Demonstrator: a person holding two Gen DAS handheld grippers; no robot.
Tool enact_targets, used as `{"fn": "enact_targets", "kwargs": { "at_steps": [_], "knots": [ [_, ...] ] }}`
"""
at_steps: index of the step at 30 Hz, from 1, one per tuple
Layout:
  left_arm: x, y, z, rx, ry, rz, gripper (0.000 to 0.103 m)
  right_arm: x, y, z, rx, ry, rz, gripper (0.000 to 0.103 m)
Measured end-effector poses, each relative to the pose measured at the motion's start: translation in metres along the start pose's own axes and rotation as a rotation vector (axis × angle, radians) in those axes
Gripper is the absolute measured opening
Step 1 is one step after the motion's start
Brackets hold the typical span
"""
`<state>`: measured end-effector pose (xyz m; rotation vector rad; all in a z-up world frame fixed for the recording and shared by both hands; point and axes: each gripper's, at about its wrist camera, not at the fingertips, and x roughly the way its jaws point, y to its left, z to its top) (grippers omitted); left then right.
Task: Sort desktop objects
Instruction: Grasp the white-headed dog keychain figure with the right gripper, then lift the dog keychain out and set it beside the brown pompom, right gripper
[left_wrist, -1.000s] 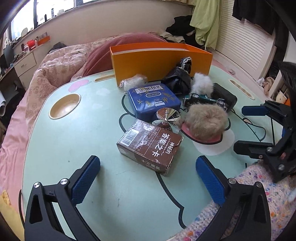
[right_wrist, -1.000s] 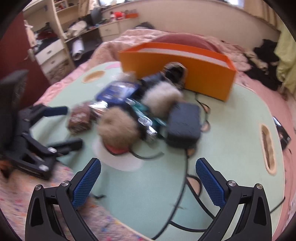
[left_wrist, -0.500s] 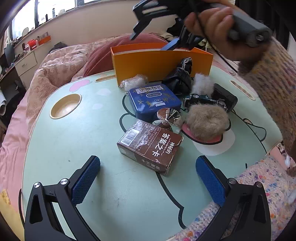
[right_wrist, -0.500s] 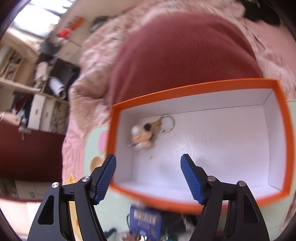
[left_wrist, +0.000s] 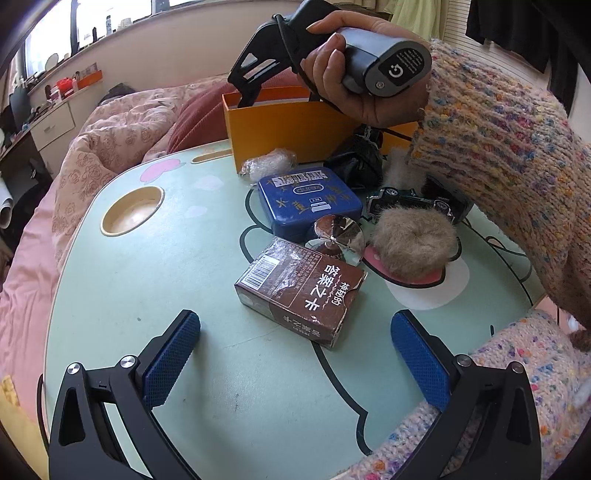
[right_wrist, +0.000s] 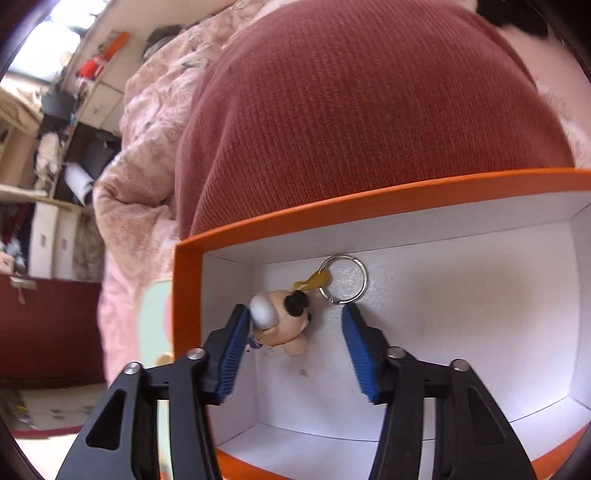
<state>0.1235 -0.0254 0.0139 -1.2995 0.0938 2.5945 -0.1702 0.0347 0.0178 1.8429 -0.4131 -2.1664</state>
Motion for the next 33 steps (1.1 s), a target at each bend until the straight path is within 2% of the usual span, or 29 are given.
{"fn": "enact_targets", "kwargs": {
  "at_steps": [2, 7, 9, 14, 19, 21, 25, 27, 29, 31, 33],
  "knots": [
    [0.0, 0.0, 0.0, 0.001, 0.0, 0.0, 0.103, -0.002, 0.004, -0.005, -0.059, -0.027, -0.06, 0.033],
    [0.0, 0.0, -0.001, 0.001, -0.001, 0.0, 0.103, -0.01, -0.012, -0.014, -0.086, -0.065, -0.094, 0.033],
    [0.0, 0.0, 0.0, 0.0, -0.001, 0.0, 0.103, -0.023, -0.021, -0.018, -0.099, -0.114, -0.124, 0.033],
    [0.0, 0.0, 0.0, -0.001, 0.0, 0.0, 0.103, -0.085, -0.039, -0.038, -0.143, -0.28, -0.071, 0.033],
    [0.0, 0.0, 0.0, -0.001, 0.0, 0.001, 0.103, -0.167, -0.056, -0.093, -0.228, -0.498, -0.062, 0.033],
    [0.001, 0.0, 0.0, -0.001, 0.001, 0.001, 0.103, -0.19, -0.059, -0.112, -0.246, -0.554, -0.048, 0.033],
    [0.002, 0.0, 0.002, -0.001, 0.006, 0.002, 0.103, -0.253, -0.087, -0.172, -0.274, -0.688, -0.04, 0.033],
    [0.003, -0.001, 0.004, -0.001, 0.007, 0.003, 0.103, -0.268, -0.093, -0.194, -0.29, -0.698, -0.066, 0.033],
    [0.003, -0.001, 0.005, 0.001, 0.009, 0.002, 0.103, -0.268, -0.104, -0.21, -0.281, -0.65, -0.083, 0.033],
    [0.004, -0.003, 0.006, 0.009, 0.01, -0.004, 0.101, -0.249, -0.111, -0.222, -0.276, -0.59, -0.104, 0.033],
    [0.004, -0.005, 0.008, 0.026, 0.006, -0.017, 0.095, -0.213, -0.115, -0.227, -0.271, -0.501, -0.104, 0.033]
  ]
}}
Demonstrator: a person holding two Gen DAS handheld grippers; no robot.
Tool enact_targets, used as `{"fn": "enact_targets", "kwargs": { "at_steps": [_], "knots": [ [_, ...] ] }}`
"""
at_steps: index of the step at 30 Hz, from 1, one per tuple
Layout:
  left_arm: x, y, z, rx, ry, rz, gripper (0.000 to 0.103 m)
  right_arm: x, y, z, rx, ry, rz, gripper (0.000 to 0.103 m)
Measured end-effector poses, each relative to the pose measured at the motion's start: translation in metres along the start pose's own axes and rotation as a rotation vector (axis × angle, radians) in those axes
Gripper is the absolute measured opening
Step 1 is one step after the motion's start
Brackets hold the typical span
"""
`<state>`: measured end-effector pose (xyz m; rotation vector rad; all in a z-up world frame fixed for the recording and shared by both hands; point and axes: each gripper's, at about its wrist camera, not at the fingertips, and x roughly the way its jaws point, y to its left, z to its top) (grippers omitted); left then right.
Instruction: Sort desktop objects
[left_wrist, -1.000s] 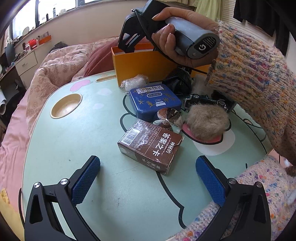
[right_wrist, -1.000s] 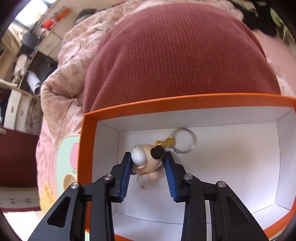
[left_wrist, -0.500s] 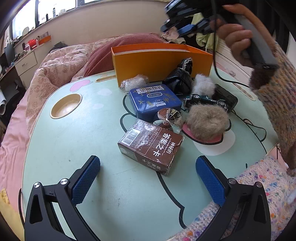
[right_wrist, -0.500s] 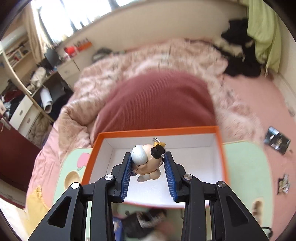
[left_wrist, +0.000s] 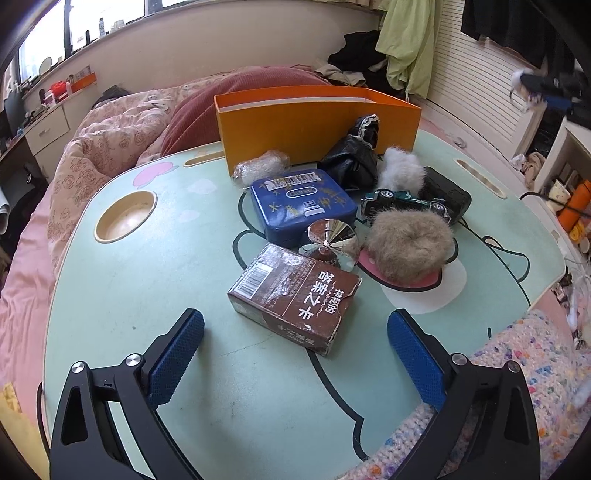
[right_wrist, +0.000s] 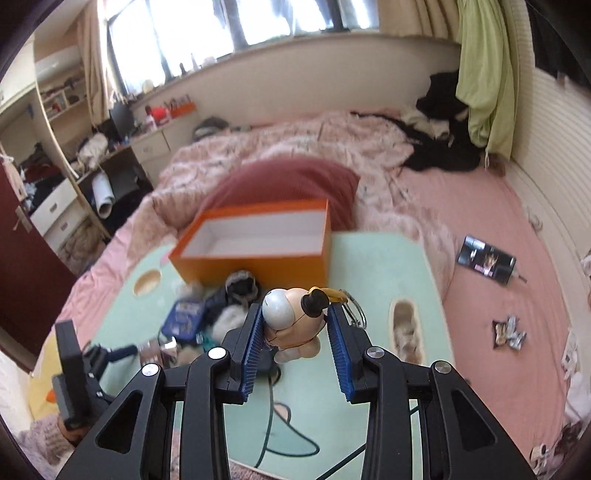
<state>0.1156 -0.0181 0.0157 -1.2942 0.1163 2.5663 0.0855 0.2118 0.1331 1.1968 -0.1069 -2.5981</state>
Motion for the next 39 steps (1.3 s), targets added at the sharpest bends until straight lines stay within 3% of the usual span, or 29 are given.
{"fn": "enact_targets", "kwargs": {
  "at_steps": [3, 5, 10, 16, 20, 21, 24, 29, 33, 34, 37, 39],
  "knots": [
    [0.002, -0.004, 0.006, 0.022, 0.0, -0.021, 0.082, 0.049, 0.01, -0.03, 0.023, 0.156, 0.088, 0.033],
    [0.004, -0.006, 0.012, 0.026, -0.002, -0.027, 0.069, 0.064, 0.021, -0.042, 0.025, 0.187, 0.126, 0.033],
    [0.016, -0.013, 0.028, 0.051, 0.02, -0.046, 0.069, 0.093, 0.034, -0.046, 0.033, 0.239, 0.149, 0.033],
    [0.028, -0.022, 0.045, 0.067, 0.032, -0.103, 0.069, 0.105, 0.03, -0.046, 0.051, 0.194, 0.133, 0.033],
    [0.014, -0.019, 0.045, 0.047, -0.036, -0.106, 0.069, 0.094, 0.029, -0.05, 0.063, 0.115, 0.154, 0.035],
    [0.009, -0.016, 0.043, 0.041, -0.058, -0.095, 0.07, 0.086, 0.029, -0.052, 0.066, 0.081, 0.161, 0.044],
    [-0.003, -0.009, 0.037, 0.018, -0.098, -0.048, 0.083, 0.065, 0.024, -0.056, 0.047, 0.001, 0.154, 0.068],
    [-0.008, -0.004, 0.022, -0.005, -0.046, 0.004, 0.083, 0.047, 0.03, -0.071, -0.067, -0.021, 0.068, 0.072],
    [0.001, -0.01, 0.008, 0.019, 0.008, 0.049, 0.084, 0.057, 0.037, -0.099, -0.162, 0.044, 0.008, 0.075],
    [0.001, -0.011, 0.007, 0.018, 0.005, 0.051, 0.089, 0.065, 0.038, -0.106, -0.172, 0.07, -0.007, 0.076],
    [0.005, -0.006, 0.007, 0.0, 0.022, 0.032, 0.091, 0.072, 0.05, -0.117, -0.249, 0.026, -0.093, 0.097],
    [0.008, -0.002, 0.006, -0.027, 0.031, 0.027, 0.1, 0.078, 0.046, -0.113, -0.23, 0.052, -0.052, 0.103]
  ]
}}
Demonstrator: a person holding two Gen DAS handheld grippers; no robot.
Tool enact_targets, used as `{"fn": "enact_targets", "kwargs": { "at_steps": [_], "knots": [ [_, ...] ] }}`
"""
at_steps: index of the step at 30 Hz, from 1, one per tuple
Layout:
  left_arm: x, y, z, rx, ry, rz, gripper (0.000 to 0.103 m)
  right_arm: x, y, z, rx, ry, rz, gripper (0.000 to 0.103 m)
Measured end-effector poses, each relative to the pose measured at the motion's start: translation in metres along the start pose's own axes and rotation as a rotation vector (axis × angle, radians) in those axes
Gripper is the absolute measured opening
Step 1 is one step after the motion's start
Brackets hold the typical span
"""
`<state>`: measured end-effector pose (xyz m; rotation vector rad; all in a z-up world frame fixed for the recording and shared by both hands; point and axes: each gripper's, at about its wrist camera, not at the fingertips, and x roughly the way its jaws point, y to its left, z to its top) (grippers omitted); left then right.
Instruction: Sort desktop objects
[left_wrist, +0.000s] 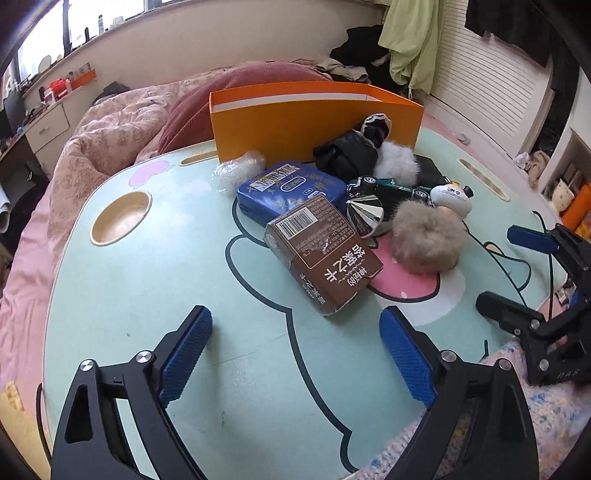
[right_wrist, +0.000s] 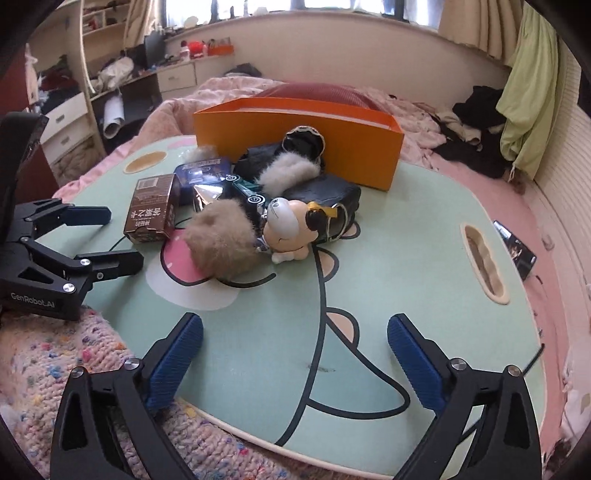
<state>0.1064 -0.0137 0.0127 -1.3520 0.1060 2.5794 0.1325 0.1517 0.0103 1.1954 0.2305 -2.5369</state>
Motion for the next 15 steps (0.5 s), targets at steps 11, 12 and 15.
{"fn": "enact_targets", "kwargs": {
  "at_steps": [11, 12, 15],
  "knots": [
    [-0.0001, -0.0015, -0.0006, -0.008, 0.007, 0.01, 0.103, 0.0038, -0.0053, 0.0034, 0.036, -0.003, -0.008, 0.103],
    [0.0003, -0.0014, -0.0003, -0.008, 0.008, 0.01, 0.103, 0.0044, -0.0052, 0.0043, 0.035, -0.002, -0.006, 0.103],
    [0.001, -0.002, -0.0006, -0.009, 0.01, 0.011, 0.103, 0.0065, -0.0051, 0.0061, 0.035, 0.002, -0.009, 0.103]
  ]
}}
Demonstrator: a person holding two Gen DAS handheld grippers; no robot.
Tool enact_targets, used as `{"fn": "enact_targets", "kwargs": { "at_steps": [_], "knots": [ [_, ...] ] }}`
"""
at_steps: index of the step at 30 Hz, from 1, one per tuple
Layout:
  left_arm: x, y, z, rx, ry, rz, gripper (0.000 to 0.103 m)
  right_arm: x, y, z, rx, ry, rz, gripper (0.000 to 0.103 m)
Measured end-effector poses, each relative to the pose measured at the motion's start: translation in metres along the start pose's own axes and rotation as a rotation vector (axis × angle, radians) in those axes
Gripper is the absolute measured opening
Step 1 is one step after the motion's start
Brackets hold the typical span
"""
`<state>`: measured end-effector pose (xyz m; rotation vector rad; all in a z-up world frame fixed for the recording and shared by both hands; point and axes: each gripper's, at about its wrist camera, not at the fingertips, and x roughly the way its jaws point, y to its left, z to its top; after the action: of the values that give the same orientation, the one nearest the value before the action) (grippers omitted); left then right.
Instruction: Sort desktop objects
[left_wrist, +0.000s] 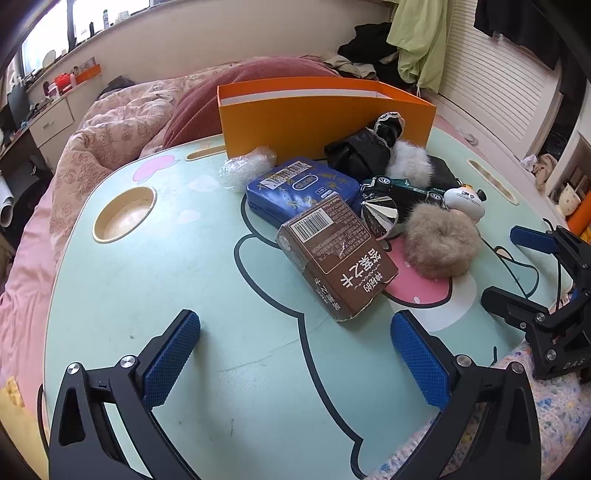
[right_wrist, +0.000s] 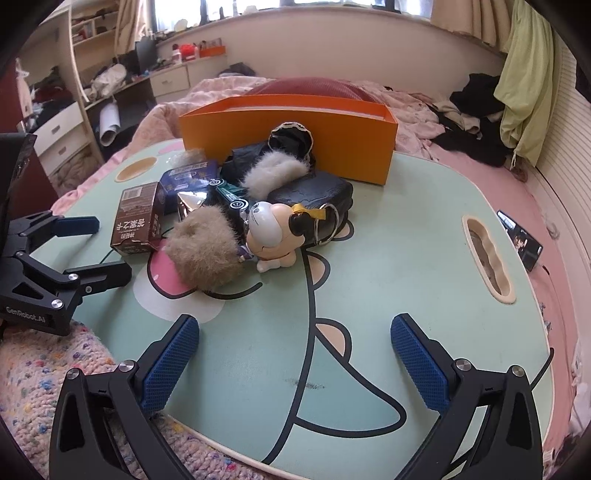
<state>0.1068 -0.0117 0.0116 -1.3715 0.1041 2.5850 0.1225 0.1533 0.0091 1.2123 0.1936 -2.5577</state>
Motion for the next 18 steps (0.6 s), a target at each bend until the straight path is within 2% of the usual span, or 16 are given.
{"fn": "enact_targets", "kwargs": {
  "at_steps": [4, 7, 13, 18],
  "knots": [
    [0.002, -0.001, 0.0, -0.002, 0.004, 0.001, 0.103, 0.001, 0.0, 0.0, -0.011, -0.013, 0.009, 0.103],
    [0.004, -0.002, 0.002, 0.001, 0.008, 0.0, 0.103, 0.003, -0.005, -0.003, -0.047, -0.082, 0.047, 0.103],
    [0.008, -0.011, 0.009, 0.026, 0.004, 0.011, 0.103, 0.005, -0.012, -0.006, -0.038, -0.096, 0.069, 0.103],
    [0.009, -0.011, 0.009, 0.038, -0.014, 0.003, 0.103, 0.003, -0.017, -0.006, -0.019, -0.121, 0.135, 0.103]
  ]
}}
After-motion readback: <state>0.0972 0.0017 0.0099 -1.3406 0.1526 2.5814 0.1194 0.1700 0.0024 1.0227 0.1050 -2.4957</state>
